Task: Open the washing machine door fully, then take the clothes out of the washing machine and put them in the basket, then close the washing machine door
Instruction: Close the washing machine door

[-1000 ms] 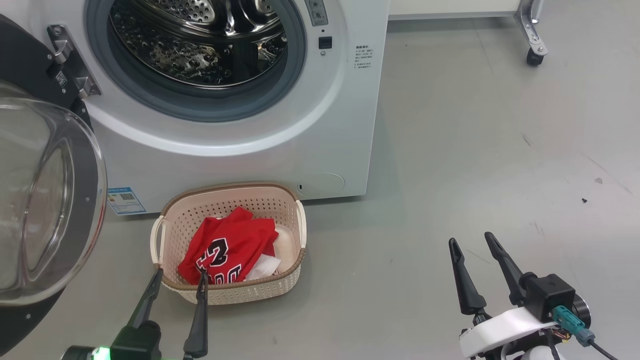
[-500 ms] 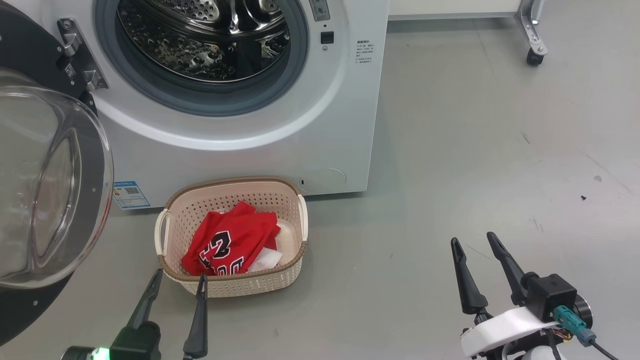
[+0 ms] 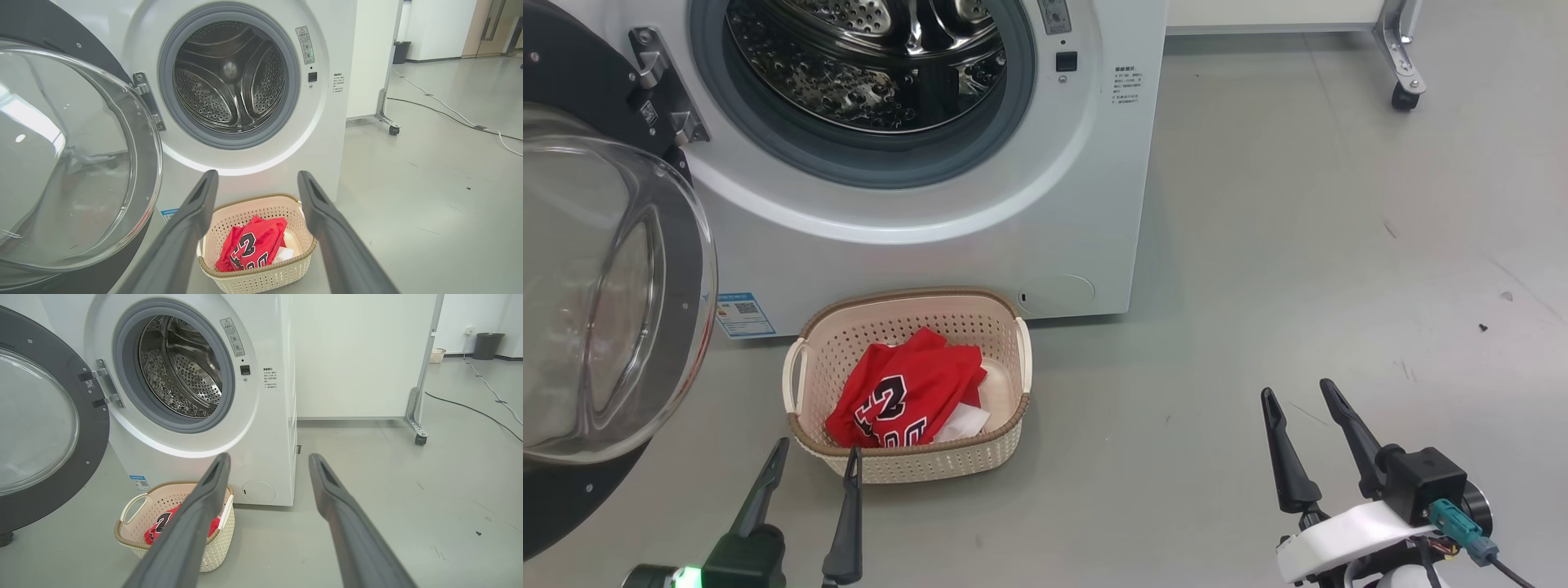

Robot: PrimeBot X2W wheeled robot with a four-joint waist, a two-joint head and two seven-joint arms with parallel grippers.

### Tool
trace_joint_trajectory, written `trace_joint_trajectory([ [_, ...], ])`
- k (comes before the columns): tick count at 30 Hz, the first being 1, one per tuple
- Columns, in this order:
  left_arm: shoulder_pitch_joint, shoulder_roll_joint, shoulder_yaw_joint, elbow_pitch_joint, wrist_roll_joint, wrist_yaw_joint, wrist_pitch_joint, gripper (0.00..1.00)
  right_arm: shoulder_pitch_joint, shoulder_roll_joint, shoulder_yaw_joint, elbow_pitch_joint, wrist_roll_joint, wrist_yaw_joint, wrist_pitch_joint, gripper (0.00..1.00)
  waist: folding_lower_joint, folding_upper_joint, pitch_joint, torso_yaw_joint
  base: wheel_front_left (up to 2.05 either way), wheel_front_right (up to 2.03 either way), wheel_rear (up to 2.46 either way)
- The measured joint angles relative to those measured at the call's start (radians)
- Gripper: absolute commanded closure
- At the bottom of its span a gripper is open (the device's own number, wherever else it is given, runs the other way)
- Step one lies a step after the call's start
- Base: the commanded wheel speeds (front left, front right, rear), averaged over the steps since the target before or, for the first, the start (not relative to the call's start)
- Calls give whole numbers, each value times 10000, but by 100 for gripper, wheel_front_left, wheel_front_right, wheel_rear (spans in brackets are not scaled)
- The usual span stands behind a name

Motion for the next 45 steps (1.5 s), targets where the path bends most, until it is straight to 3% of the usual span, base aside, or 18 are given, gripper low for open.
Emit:
trace_joint_trajectory([
  [18, -7, -6, -75, 17, 17, 0, -2, 0, 85, -8, -366, -165, -81, -23, 0, 0, 0, 0, 76, 1063, 0, 0, 0],
  [45, 5, -31, 84, 293, 88, 48, -4, 0, 456, -35, -219, -50, -121, 2, 0, 0, 0, 0, -315, 4248, 0, 0, 0],
])
